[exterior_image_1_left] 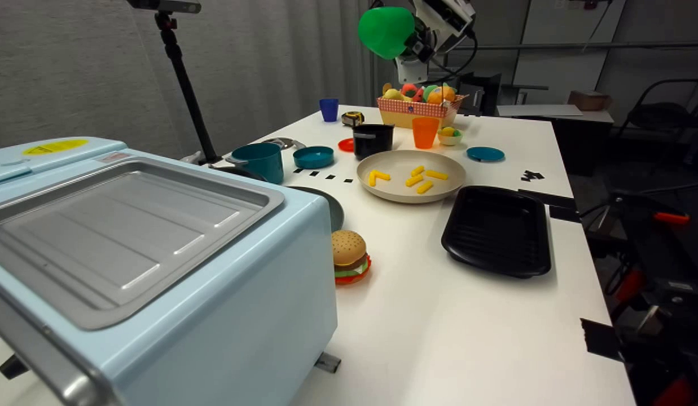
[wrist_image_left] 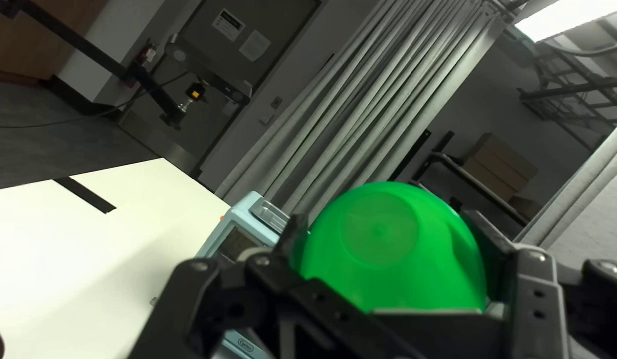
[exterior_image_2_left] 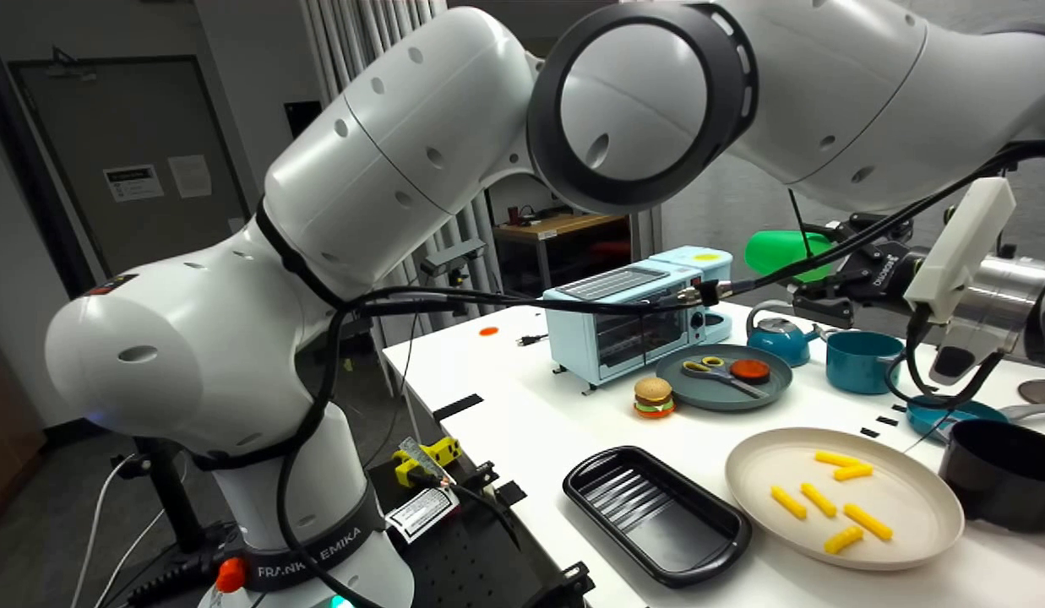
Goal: Pour the fries out of the green cup onto the plate
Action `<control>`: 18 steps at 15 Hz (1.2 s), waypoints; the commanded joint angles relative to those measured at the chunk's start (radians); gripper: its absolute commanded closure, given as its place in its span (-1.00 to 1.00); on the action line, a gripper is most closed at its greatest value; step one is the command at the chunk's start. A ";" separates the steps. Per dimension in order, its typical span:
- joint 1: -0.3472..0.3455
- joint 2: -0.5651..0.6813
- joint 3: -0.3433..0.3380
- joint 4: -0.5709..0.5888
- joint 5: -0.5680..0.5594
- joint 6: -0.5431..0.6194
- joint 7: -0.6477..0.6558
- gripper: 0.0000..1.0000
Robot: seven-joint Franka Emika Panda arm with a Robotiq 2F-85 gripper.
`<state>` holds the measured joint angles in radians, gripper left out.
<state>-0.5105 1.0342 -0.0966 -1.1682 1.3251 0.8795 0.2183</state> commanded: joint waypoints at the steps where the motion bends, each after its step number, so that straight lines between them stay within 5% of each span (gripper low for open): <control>1: 0.007 0.033 -0.023 0.072 -0.017 -0.024 -0.020 -0.06; 10: 0.052 0.053 -0.089 0.172 -0.315 0.119 -0.260 -0.06; 18: 0.114 0.042 -0.133 0.155 -0.523 0.444 -0.391 -0.06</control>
<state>-0.4320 1.0653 -0.1920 -1.0387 0.8565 1.2283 -0.1267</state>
